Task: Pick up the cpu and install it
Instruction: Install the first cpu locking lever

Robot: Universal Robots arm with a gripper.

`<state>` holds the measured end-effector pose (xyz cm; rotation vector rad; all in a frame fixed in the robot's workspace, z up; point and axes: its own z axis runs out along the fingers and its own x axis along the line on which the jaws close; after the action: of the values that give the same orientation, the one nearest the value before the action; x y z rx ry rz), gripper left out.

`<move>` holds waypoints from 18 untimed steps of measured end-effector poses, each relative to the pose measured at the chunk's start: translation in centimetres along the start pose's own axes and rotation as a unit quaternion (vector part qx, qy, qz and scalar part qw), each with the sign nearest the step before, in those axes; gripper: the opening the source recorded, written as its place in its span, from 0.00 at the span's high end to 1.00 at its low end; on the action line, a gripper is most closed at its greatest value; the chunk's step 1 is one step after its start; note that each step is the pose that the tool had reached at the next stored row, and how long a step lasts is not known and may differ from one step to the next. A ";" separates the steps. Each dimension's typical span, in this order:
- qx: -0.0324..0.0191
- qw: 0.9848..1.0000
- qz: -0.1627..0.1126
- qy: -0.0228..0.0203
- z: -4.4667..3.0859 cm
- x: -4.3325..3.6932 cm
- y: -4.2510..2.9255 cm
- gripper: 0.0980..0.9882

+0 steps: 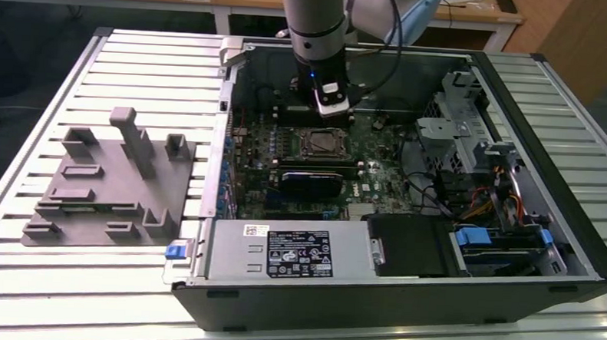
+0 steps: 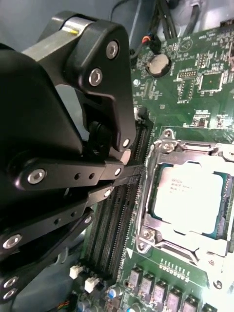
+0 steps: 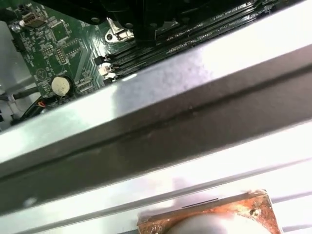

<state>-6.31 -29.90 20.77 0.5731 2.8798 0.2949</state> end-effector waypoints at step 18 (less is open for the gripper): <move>0.049 0.999 -0.003 0.020 -0.23 -0.77 -0.10 0.99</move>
<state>-5.69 -30.33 21.09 0.5814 2.9468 0.1672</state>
